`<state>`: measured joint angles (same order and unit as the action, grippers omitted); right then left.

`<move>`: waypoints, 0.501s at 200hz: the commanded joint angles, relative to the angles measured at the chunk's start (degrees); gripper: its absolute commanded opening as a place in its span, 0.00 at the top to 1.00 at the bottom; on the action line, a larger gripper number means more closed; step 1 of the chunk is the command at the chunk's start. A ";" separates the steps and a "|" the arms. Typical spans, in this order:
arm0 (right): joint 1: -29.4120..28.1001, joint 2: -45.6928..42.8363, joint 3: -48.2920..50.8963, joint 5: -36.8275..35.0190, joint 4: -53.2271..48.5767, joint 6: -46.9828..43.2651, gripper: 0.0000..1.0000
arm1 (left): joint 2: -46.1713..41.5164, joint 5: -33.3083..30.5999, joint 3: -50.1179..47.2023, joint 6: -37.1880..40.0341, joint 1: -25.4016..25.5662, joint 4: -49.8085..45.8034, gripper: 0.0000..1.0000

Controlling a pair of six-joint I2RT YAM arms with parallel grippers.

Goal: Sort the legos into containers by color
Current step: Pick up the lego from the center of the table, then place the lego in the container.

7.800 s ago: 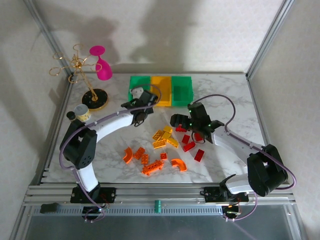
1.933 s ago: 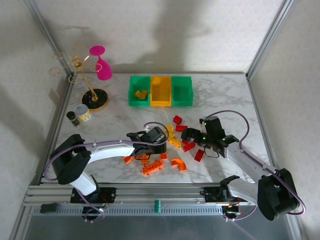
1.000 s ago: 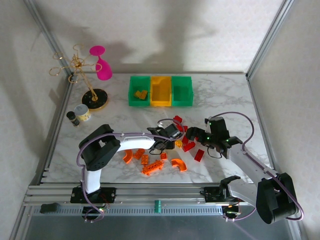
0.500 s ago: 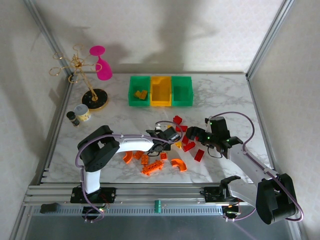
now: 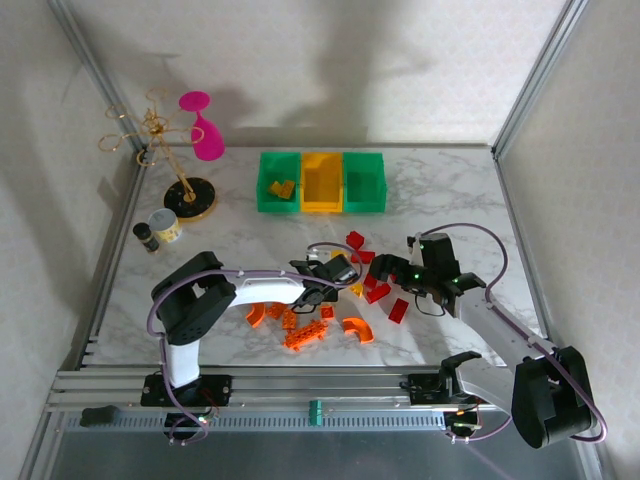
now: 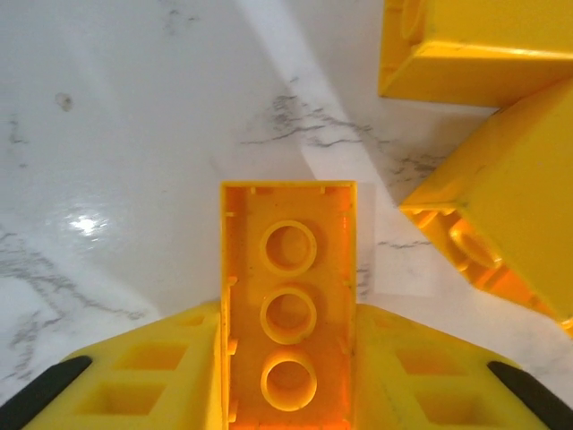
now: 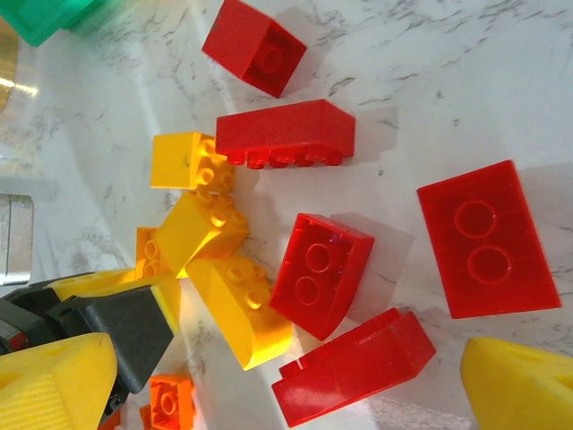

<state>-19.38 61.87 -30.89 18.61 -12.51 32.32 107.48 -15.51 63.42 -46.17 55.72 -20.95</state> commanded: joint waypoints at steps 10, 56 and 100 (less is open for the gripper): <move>-0.81 1.33 -2.95 4.03 2.96 -1.70 0.01 | -6.04 -5.02 -1.03 1.22 -1.64 -5.19 0.70; -5.62 6.14 -7.15 1.15 7.39 -0.14 0.01 | -10.20 -8.57 2.99 6.69 -11.15 -5.53 0.70; -7.25 11.24 -11.03 0.18 11.13 1.27 0.01 | -2.48 -6.44 15.66 13.43 -23.49 -1.27 0.71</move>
<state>-25.87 71.13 -38.89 19.94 -4.64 32.82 100.55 -20.62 72.36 -37.95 36.91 -24.12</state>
